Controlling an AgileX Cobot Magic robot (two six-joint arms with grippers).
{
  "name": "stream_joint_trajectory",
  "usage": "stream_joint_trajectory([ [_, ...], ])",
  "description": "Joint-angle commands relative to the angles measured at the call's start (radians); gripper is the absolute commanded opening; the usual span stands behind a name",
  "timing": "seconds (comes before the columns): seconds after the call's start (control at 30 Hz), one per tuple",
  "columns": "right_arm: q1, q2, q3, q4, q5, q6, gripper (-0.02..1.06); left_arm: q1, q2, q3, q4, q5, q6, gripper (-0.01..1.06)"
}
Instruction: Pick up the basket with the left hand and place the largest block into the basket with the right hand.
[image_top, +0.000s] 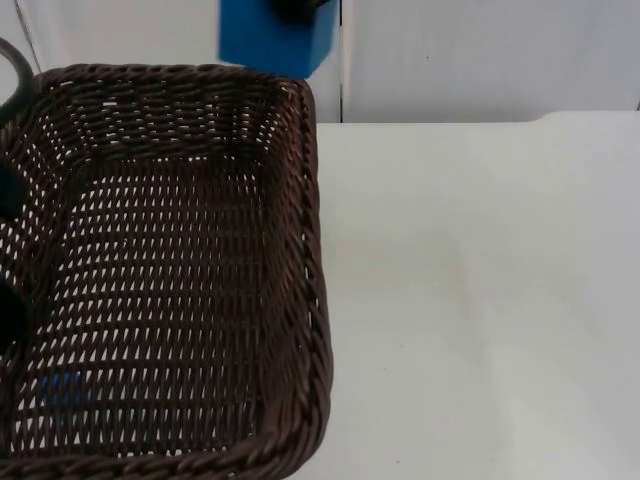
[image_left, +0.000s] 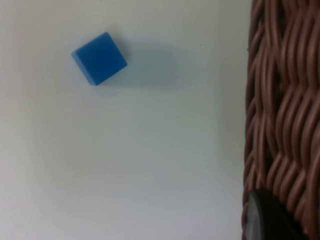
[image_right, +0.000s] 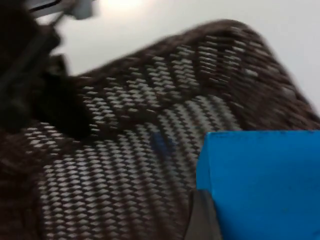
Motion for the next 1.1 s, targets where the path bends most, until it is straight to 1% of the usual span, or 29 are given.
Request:
stream_joint_trajectory([
  [0.0,0.025,-0.018,-0.003,0.017,-0.019,-0.012,0.0,0.002,-0.014,-0.002,-0.028,0.0,0.002,0.0],
  [0.2,0.084,-0.01,-0.003,0.017,-0.081,-0.012,0.0,0.002,-0.014,-0.002,-0.041,0.006,0.002,0.0],
  [0.27,0.09,-0.01,-0.003,0.017,-0.087,-0.012,0.0,0.002,-0.014,-0.002,-0.041,0.006,0.002,0.0],
  [0.33,0.1,-0.01,-0.003,0.039,-0.092,-0.012,0.0,0.002,-0.014,-0.002,-0.043,0.006,0.002,0.0],
  [0.57,0.1,-0.01,-0.003,0.045,-0.122,-0.012,0.0,0.002,-0.014,-0.002,-0.045,0.006,0.002,0.0],
  [0.63,0.1,-0.01,0.003,0.045,-0.153,-0.012,0.0,0.002,-0.014,-0.002,-0.045,0.006,0.002,0.0],
  [0.73,0.1,-0.01,0.035,0.048,-0.232,-0.012,0.0,0.002,-0.014,-0.002,-0.045,0.006,0.002,0.0],
  [0.77,0.1,-0.01,0.035,0.048,-0.232,-0.012,0.0,0.002,-0.014,-0.002,-0.045,0.006,0.002,0.0],
  [0.87,0.102,-0.01,0.084,0.052,-0.306,-0.012,0.0,0.002,-0.014,-0.002,-0.045,0.006,0.002,0.0],
  [0.9,0.102,-0.01,0.084,0.052,-0.306,-0.012,0.0,0.002,-0.014,-0.002,-0.045,0.006,0.002,0.0],
  [0.93,0.102,-0.01,0.107,0.07,-0.341,-0.012,0.0,0.002,-0.014,-0.002,-0.045,0.006,0.002,0.0],
  [1.0,0.102,-0.01,0.138,0.118,-0.384,-0.05,0.0,0.002,-0.014,-0.002,-0.045,0.006,0.002,0.0],
  [1.03,0.102,-0.01,0.138,0.118,-0.384,-0.05,0.0,0.002,-0.014,-0.002,-0.045,0.006,0.002,0.0],
  [1.07,0.102,-0.01,0.149,0.154,-0.397,-0.076,0.0,0.002,-0.014,-0.002,-0.045,0.006,0.002,0.0],
])
